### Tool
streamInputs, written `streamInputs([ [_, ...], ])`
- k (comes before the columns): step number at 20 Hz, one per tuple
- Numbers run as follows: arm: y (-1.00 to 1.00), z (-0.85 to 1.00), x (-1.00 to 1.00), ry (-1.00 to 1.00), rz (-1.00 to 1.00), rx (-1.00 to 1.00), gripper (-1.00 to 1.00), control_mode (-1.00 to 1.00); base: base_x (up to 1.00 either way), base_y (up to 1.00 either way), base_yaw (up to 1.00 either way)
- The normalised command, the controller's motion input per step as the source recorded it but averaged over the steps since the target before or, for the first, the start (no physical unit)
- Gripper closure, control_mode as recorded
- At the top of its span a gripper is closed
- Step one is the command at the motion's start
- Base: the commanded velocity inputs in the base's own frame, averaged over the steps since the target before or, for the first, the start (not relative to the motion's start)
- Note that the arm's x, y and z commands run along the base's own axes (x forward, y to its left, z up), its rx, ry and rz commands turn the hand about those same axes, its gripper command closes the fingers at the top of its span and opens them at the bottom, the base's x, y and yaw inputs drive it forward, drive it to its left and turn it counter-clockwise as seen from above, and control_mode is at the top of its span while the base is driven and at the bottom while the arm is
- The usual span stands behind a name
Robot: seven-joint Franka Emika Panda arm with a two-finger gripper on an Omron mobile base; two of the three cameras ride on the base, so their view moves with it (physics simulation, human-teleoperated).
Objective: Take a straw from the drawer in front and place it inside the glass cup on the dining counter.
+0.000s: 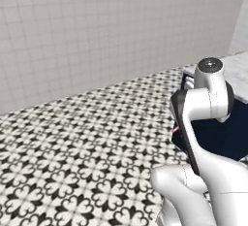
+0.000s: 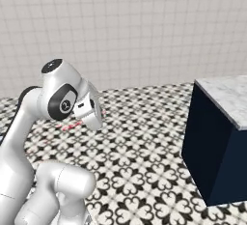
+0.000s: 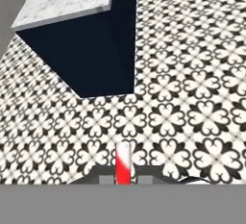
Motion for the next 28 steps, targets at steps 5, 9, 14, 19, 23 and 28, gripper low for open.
streamInputs([
  [5,0.0,0.0,0.0,0.0,0.0,0.0,1.0,1.0,1.0,0.79,-0.35],
  [9,0.0,0.0,0.0,0.0,0.0,0.0,1.0,1.0,1.0,0.61,-0.36],
  [14,0.0,0.0,0.0,0.0,0.0,0.0,1.0,1.0,1.0,0.48,-0.37],
  [19,0.0,0.0,0.0,0.0,0.0,0.0,1.0,1.0,1.0,0.51,-0.38],
  [23,0.0,0.0,0.0,0.0,0.0,0.0,1.0,1.0,1.0,0.51,-0.38],
  [28,0.0,0.0,0.0,0.0,0.0,0.0,1.0,1.0,1.0,0.52,-0.39],
])
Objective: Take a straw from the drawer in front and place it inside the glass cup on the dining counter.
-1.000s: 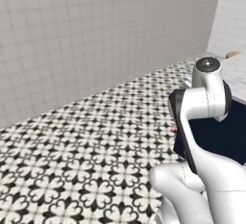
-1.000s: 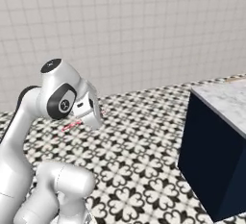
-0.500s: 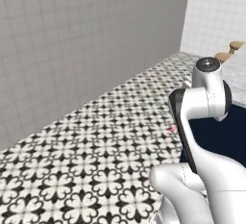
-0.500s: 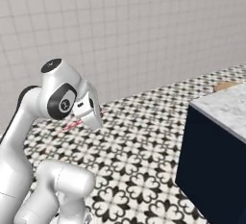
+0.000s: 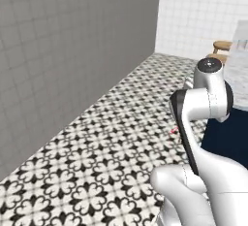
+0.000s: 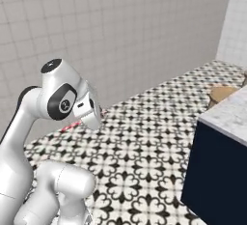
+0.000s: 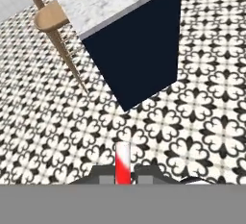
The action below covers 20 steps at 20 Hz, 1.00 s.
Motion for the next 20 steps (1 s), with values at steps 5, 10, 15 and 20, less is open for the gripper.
streamInputs([
  [5,0.0,0.0,0.0,0.0,0.0,0.0,1.0,1.0,1.0,0.48,-0.39],
  [10,0.0,0.0,0.0,0.0,0.0,0.0,1.0,1.0,1.0,0.51,-0.39],
  [15,0.0,0.0,0.0,0.0,0.0,0.0,1.0,1.0,1.0,0.56,-0.39],
  [20,0.0,0.0,0.0,0.0,0.0,0.0,1.0,1.0,1.0,0.6,-0.4],
])
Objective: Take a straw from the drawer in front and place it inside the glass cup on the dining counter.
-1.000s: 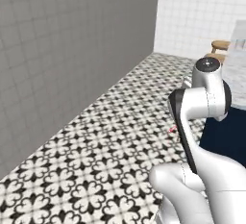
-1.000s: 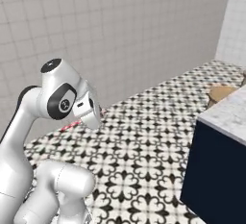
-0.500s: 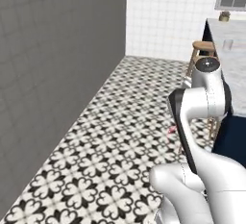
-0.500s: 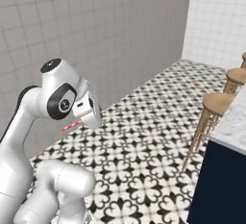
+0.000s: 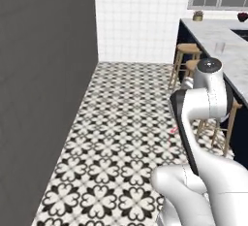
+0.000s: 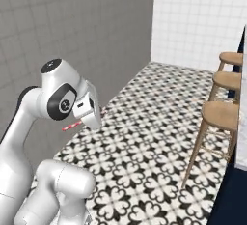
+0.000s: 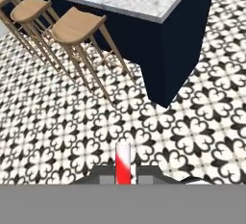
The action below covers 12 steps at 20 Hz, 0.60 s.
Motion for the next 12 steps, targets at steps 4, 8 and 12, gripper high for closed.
streamInputs([
  [4,0.0,0.0,0.0,0.0,0.0,0.0,1.0,1.0,1.0,0.66,-0.4],
  [8,0.0,0.0,0.0,0.0,0.0,0.0,1.0,1.0,1.0,0.71,-0.4],
  [12,0.0,0.0,0.0,0.0,0.0,0.0,1.0,1.0,1.0,0.75,-0.39],
])
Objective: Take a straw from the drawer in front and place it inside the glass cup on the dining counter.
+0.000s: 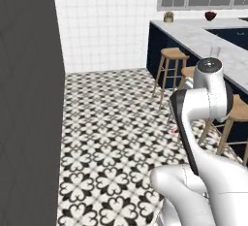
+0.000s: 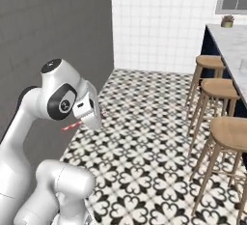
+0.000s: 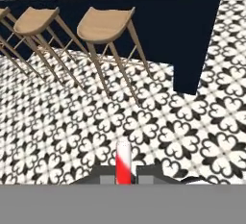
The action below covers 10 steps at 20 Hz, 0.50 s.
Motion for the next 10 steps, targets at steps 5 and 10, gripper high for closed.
streamInputs([
  [5,0.0,0.0,0.0,0.0,0.0,0.0,1.0,1.0,1.0,0.67,-0.39],
  [10,0.0,0.0,0.0,0.0,0.0,0.0,1.0,1.0,1.0,0.53,-0.38],
])
